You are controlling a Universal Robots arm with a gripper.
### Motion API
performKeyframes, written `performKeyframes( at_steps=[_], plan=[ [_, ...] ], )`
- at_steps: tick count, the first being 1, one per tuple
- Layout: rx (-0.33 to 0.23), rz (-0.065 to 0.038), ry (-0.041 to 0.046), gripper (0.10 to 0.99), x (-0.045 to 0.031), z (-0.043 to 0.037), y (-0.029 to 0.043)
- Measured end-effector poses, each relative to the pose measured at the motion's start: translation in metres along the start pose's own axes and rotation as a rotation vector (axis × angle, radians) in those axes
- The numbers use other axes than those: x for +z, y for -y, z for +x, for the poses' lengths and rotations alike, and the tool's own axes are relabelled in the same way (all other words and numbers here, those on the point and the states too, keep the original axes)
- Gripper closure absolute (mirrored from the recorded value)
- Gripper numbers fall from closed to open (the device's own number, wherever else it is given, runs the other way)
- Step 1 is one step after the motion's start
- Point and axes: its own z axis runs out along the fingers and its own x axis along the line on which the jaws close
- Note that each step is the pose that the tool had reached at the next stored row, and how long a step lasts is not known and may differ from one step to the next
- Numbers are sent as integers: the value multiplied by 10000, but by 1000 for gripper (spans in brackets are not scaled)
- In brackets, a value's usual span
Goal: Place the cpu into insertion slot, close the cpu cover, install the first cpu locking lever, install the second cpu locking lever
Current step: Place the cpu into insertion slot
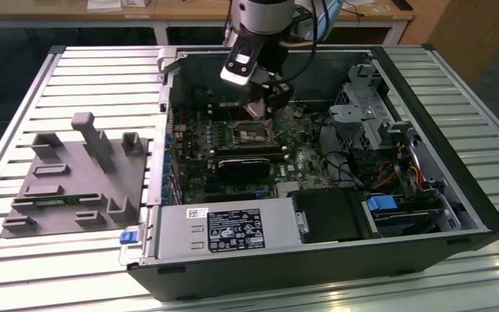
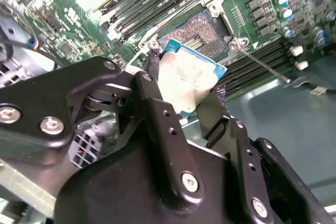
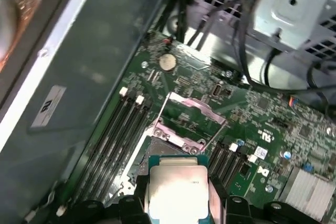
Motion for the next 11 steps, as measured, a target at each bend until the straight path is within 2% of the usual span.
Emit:
performKeyframes(
  at_steps=[11],
  plan=[
    [2004, -37, 165, 553, 39, -1, 3]
  ],
)
